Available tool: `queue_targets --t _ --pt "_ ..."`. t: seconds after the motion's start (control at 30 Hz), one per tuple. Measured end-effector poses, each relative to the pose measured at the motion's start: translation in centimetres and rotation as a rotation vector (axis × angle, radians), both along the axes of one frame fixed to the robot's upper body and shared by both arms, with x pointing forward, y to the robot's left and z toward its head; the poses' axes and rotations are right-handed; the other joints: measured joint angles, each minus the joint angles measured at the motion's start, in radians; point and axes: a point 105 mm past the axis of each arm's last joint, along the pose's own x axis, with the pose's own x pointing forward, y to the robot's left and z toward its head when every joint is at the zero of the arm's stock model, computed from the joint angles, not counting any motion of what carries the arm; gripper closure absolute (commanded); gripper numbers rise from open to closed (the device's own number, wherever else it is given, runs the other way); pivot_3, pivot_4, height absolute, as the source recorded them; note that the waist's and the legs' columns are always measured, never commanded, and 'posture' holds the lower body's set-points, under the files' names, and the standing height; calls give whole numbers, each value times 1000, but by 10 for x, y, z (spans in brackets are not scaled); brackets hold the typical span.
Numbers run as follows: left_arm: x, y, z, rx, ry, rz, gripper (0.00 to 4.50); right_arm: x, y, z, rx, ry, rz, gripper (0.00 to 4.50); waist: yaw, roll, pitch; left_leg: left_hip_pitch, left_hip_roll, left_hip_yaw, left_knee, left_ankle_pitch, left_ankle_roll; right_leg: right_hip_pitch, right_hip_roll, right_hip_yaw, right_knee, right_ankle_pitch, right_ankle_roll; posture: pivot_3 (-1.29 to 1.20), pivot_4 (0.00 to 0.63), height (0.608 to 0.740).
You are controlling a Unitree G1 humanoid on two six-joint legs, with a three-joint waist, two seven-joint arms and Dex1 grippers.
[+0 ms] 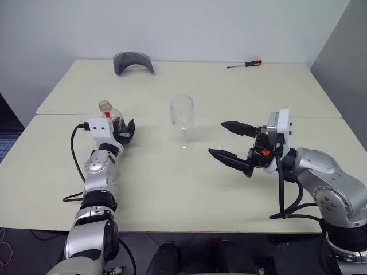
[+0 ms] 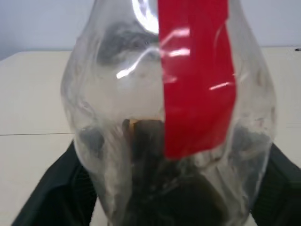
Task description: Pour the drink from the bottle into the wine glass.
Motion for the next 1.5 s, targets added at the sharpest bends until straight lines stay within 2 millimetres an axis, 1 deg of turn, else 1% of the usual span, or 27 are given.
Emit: queue_targets --t 0.13,0.2,0.23,0.3,0.5,0.57,0.63,0.67,0.7,0.73,0.87,0.93,1.0,1.07,1.17,1.33,1.43,1.5 --pt "0 0 1 -3 -3 -6 2853 0 0 0 0 1 -1 0 0 0 0 0 0 0 0 0 0 0 0 0 0 0 0 0 150 740" --pt "0 0 1 -4 -2 -6 3411 0 0 0 0 2 -2 0 0 0 0 0 0 0 0 0 0 0 0 0 0 0 0 0 150 740" --pt "0 0 1 -4 -1 -6 3603 1 0 -1 0 3 -4 0 0 0 0 0 0 0 0 0 0 0 0 0 0 0 0 0 150 740" --pt "0 0 1 -4 -1 -7 3745 2 -1 -2 -1 8 -9 0 0 0 0 0 0 0 0 0 0 0 0 0 0 0 0 0 150 740" --pt "1 0 1 13 10 -17 3781 5 -2 -1 -4 5 -19 0 0 0 0 0 0 0 0 0 0 0 0 0 0 0 0 0 150 740" --pt "3 -1 3 43 37 -43 3781 8 -2 4 -9 -14 -26 0 -1 0 0 0 0 0 0 0 0 0 0 0 1 0 0 0 150 740" --pt "7 -5 8 95 79 -110 3781 16 -1 7 -24 -30 -44 0 -1 0 0 0 0 0 0 0 0 -1 0 0 1 0 0 0 150 740" --pt "10 -10 13 115 90 -149 3781 20 -2 8 -35 -35 -60 0 -2 0 0 -1 -1 0 0 0 0 -1 0 0 1 0 0 0 150 740" --pt "15 -18 23 146 99 -205 3781 26 -1 11 -42 -39 -68 0 -1 -1 0 -1 -1 -1 1 0 0 -1 0 -1 1 0 0 0 150 740" --pt "17 -23 30 164 94 -233 3781 29 0 13 -46 -45 -70 0 0 -1 1 -2 -1 -1 1 0 0 -1 0 -1 1 0 0 0 150 740" --pt "29 -42 67 232 55 -331 3781 41 3 23 -44 -61 -85 0 -2 -2 1 -4 -1 0 1 1 -2 -3 0 0 -1 0 0 0 150 740" --pt "32 -52 82 248 40 -393 3781 45 8 26 -30 -54 -84 0 -4 -2 1 -4 -1 0 1 1 -2 -3 0 0 -1 0 0 0 150 740" --pt "30 -66 91 286 33 -497 3781 50 13 27 -22 -41 -85 0 -7 -2 1 -4 -1 1 0 2 -3 -3 0 1 -1 0 0 0 150 740" --pt "28 -80 92 321 51 -590 3781 56 18 31 -10 -38 -91 0 -11 -2 1 -4 -1 2 0 2 -3 -4 0 1 -1 0 0 0 150 740" --pt "27 -90 91 360 78 -663 3781 61 22 35 -8 -45 -97 0 -21 -2 1 -4 -1 1 0 2 -3 -4 0 1 0 0 0 0 150 740" --pt "26 -106 104 482 52 -752 3781 66 30 40 -11 -57 -96 0 -25 -2 1 -5 -1 1 1 2 -3 -5 0 1 1 0 0 0 150 740" --pt "26 -105 110 525 45 -765 3781 68 31 38 -11 -47 -100 0 -27 -2 1 -5 -1 2 1 2 -3 -5 0 1 0 0 0 0 150 740" --pt "26 -103 109 539 57 -770 3781 69 32 38 -11 -45 -103 0 -27 -2 1 -5 -1 2 0 2 -3 -6 0 1 0 0 0 0 150 740"
